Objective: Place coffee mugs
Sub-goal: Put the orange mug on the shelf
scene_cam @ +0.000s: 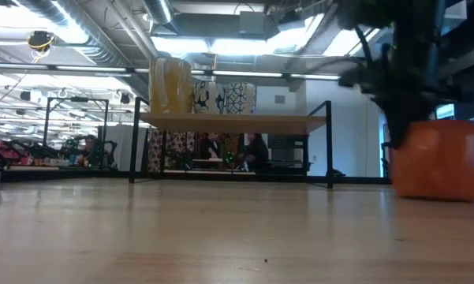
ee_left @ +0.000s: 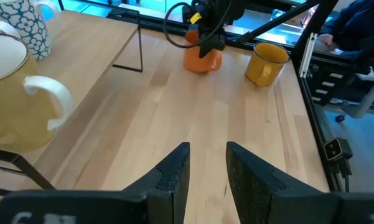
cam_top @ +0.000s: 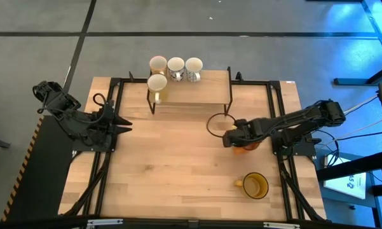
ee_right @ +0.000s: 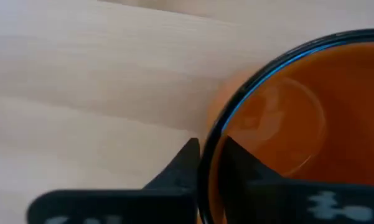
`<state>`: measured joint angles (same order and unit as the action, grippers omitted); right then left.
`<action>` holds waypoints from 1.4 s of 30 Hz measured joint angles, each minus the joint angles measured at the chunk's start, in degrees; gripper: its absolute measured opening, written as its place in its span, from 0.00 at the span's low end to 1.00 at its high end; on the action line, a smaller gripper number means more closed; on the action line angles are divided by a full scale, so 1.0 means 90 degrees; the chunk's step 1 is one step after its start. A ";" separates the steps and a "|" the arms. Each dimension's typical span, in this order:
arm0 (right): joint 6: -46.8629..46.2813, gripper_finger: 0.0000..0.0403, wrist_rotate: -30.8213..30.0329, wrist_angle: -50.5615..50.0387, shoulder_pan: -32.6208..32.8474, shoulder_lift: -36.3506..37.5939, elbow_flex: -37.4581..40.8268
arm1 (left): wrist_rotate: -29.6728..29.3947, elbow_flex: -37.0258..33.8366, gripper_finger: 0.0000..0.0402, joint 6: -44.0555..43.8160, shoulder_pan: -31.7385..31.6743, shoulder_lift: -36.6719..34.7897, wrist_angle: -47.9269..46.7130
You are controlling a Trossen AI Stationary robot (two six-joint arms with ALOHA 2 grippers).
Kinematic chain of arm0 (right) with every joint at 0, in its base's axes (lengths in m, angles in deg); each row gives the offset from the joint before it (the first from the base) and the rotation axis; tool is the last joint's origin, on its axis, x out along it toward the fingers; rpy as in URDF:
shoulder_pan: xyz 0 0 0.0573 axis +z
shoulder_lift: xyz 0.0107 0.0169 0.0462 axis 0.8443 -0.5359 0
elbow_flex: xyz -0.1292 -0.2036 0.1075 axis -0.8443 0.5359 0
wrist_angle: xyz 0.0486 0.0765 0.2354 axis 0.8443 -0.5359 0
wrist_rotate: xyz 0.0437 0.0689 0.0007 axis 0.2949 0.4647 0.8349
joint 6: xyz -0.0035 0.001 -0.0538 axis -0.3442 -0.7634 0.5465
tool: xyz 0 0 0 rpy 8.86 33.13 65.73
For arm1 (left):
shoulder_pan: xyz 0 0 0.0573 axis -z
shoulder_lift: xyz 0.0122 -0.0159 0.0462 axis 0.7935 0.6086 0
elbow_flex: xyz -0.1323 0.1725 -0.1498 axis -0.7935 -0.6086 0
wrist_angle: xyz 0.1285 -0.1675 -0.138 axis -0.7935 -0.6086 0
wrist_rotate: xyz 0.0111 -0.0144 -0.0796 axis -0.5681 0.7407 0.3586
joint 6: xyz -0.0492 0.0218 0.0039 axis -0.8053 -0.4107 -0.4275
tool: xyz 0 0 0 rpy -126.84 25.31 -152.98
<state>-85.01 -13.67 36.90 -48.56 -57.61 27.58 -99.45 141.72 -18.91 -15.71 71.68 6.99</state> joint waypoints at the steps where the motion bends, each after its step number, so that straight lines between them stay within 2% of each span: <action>1: 0.0161 0.07 -0.0005 0.0212 0.0000 -0.0004 -0.0074 | 0.0001 0.0000 0.25 0.0000 -0.0002 0.0001 0.0002; 8: 0.1857 0.02 -0.0145 0.1732 0.0225 -0.0327 -0.0735 | 0.0010 -0.0001 0.25 0.0005 -0.0002 0.0002 0.0001; 14: 0.3358 0.01 -0.0224 0.1744 0.0368 -0.1191 -0.1618 | 0.0017 0.0000 0.25 0.0010 0.0000 0.0000 -0.0022; 20: 0.4503 0.01 -0.0478 0.1226 0.0371 -0.2044 -0.2956 | 0.0015 0.0000 0.25 0.0010 -0.0002 0.0000 -0.0030; 28: 0.5684 0.01 -0.1073 -0.0061 0.0079 -0.2599 -0.4905 | 0.0017 -0.0002 0.25 0.0010 -0.0002 0.0002 -0.0035; 35: 0.6666 0.01 -0.1193 -0.0685 -0.0314 -0.3090 -0.6503 | 0.0017 0.0000 0.25 0.0008 -0.0001 0.0002 -0.0035; 42: 0.7360 0.01 -0.1225 -0.0946 -0.0760 -0.3544 -0.7553 | 0.0015 -0.0001 0.25 0.0007 -0.0001 0.0002 -0.0035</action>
<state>-18.76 -24.70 28.39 -55.40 -89.51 -40.40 -99.32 141.71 -18.84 -15.72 71.70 6.67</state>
